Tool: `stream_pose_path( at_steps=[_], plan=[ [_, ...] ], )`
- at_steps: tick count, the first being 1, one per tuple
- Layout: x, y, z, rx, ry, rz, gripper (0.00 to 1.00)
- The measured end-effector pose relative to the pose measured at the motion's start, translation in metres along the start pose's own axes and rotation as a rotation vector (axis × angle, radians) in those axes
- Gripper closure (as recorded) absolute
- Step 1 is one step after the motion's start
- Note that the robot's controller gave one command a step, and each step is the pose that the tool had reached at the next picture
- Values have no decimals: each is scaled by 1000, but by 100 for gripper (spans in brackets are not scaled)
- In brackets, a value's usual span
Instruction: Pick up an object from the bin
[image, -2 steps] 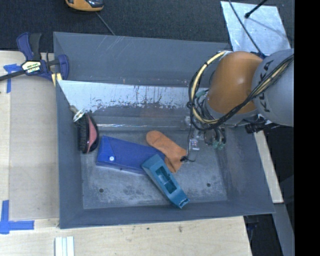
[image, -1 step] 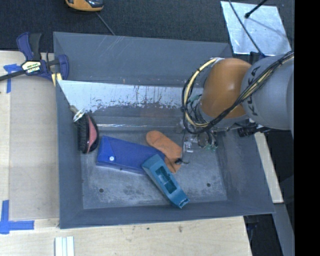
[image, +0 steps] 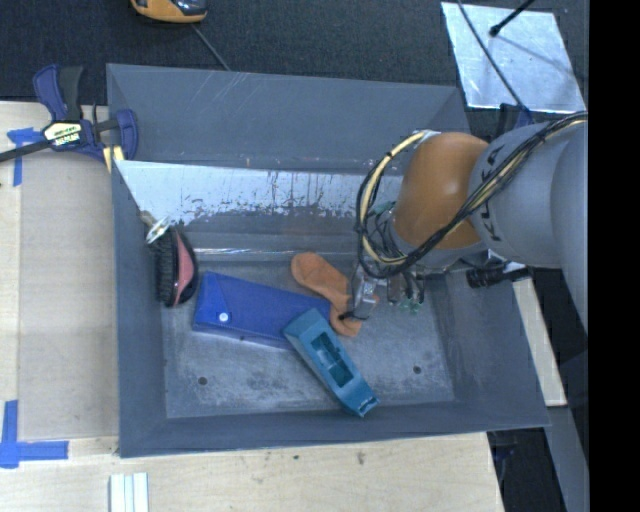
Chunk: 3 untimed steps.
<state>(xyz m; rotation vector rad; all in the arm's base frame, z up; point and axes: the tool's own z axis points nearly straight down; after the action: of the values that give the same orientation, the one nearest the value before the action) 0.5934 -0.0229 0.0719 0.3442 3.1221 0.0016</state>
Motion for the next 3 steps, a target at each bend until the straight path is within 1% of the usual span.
stream_pose_path(
  at_steps=[3],
  plan=[
    [-1, 0, -2, 0, -2, -2, 100]
  ],
)
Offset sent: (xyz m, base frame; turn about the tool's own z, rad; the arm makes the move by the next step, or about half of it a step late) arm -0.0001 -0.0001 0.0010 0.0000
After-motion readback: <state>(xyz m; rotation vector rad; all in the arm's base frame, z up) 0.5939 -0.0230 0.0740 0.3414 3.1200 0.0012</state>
